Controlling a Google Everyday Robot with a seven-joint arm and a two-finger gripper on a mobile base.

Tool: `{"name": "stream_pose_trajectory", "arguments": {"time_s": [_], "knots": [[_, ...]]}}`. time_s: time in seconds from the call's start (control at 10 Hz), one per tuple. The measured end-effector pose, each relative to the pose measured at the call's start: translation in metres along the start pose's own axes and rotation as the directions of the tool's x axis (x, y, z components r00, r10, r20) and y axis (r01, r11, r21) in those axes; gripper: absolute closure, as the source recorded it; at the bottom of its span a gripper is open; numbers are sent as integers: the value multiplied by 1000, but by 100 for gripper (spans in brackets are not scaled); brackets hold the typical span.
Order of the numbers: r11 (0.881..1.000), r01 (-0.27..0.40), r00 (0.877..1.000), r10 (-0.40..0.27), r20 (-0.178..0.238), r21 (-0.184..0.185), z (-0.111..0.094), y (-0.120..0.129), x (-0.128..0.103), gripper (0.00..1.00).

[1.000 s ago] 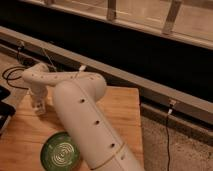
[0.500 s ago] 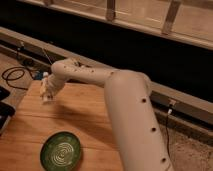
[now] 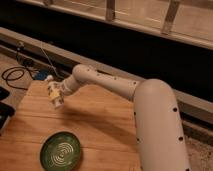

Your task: Place the bottle in the ceramic bowl

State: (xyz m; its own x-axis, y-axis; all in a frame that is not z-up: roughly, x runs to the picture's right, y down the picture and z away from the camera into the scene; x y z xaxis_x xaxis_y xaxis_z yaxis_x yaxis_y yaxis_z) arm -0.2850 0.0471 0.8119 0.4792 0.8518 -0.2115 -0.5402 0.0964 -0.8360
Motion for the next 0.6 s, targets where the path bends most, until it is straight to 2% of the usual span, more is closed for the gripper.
{"name": "stream_pose_trajectory", "arguments": {"time_s": [0.1,0.5,0.6], "knots": [[999,21,999,-20,-34,25,1,4,1,100],[999,19,999,-17,-45,40,-1,3,1,100],[998,14,998,-10,-55,61,-3,6,3,100]]}}
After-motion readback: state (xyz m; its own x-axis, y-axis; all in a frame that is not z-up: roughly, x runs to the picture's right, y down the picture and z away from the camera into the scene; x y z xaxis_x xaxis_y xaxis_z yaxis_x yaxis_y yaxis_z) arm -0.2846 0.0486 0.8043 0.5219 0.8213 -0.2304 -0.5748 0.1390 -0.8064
